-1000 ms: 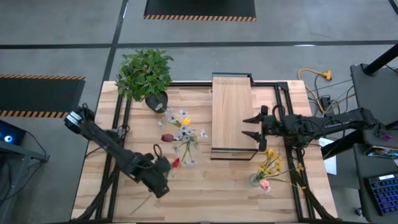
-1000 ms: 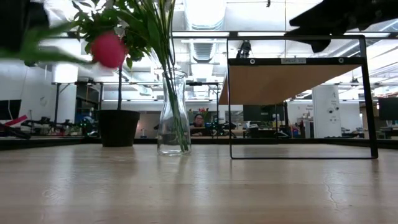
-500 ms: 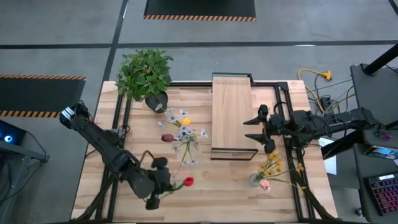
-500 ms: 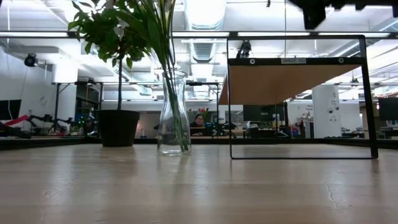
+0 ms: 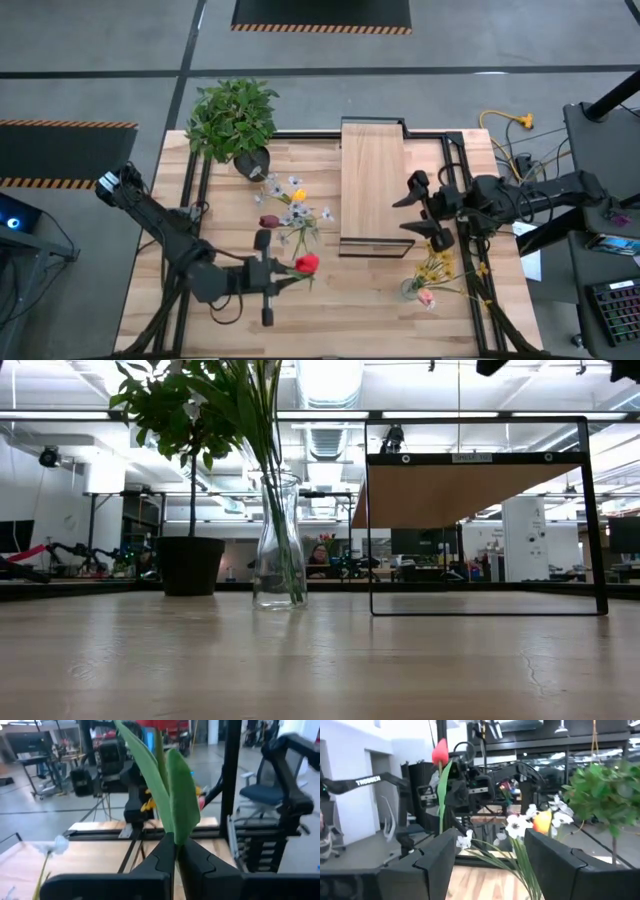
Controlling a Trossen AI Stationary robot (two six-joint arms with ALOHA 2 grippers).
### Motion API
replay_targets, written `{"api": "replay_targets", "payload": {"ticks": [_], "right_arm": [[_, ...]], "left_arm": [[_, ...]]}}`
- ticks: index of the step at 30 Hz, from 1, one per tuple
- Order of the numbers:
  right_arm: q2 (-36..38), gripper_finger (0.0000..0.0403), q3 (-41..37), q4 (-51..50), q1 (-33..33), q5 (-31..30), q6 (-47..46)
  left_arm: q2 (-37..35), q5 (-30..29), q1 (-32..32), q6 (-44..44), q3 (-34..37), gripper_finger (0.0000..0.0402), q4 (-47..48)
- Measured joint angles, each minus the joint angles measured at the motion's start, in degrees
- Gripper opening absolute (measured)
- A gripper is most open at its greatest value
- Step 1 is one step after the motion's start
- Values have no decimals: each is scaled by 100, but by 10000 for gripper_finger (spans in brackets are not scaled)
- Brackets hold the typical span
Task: Pick and place flowers into a vace then onto a shelf
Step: Put the red flower into the left transparent glass vase
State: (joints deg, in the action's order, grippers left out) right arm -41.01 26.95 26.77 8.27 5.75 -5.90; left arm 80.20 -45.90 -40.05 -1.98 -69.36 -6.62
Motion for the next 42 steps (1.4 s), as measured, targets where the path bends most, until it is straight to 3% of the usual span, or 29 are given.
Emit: {"api": "replay_targets", "payload": {"ticks": [6, 14, 22, 27, 30, 42], "right_arm": [[-911, 226, 559, 126, 220, 73, 319], [-2320, 226, 1975, 54, 902, 69, 1063], [-3487, 226, 3302, -587, 1015, -11, 1216], [-3873, 226, 4100, -1250, 986, -591, 1223], [-4069, 226, 4416, -1487, 984, -613, 1242], [-4499, 226, 4892, -1753, 973, -1035, 1389]], "left_arm": [[7, 7, 280, 0, 0, 0, -156], [7, 5, 473, 106, 0, 0, -178], [11, 9, 537, 247, 0, 0, -180], [11, 12, 537, 386, 0, 0, -187], [11, 12, 537, 411, 0, 0, -196], [11, 14, 600, 732, 9, 0, -226]]}}
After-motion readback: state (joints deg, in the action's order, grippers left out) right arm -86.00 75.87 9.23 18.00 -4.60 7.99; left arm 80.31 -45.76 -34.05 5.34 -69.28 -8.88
